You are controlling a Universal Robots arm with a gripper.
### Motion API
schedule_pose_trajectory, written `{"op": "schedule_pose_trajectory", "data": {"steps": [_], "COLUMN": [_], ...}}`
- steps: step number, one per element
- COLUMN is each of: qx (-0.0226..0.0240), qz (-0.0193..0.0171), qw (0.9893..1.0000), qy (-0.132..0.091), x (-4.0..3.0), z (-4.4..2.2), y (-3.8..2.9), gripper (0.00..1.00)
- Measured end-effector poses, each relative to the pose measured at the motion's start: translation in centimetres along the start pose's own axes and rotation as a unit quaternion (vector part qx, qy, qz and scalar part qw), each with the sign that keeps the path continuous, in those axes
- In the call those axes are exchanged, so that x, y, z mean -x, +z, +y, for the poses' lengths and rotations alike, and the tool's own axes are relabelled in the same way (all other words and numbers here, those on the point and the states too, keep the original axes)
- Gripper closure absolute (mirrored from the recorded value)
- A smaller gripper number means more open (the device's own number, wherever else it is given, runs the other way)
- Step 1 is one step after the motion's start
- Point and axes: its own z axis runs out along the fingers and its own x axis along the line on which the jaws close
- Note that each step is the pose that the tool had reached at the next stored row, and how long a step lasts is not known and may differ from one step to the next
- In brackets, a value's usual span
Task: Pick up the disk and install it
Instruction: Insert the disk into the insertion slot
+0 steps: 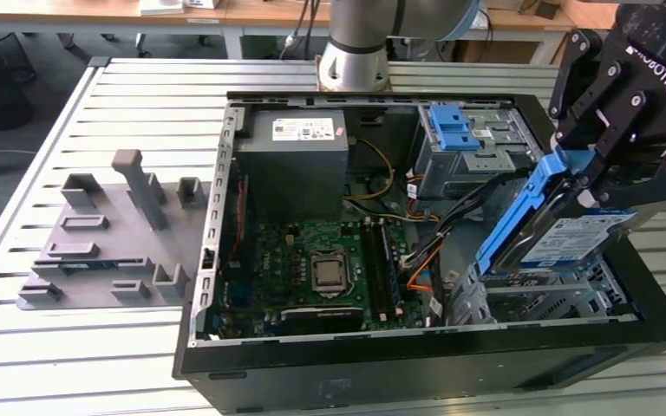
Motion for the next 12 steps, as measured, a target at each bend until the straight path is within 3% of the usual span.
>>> {"op": "schedule_pose_trajectory", "data": {"steps": [12], "qx": [-0.0003], "qz": [0.0001], "qw": [1.0], "qy": [0.006], "x": [-0.34], "z": [-0.09], "y": [0.44], "gripper": [0.64]}}
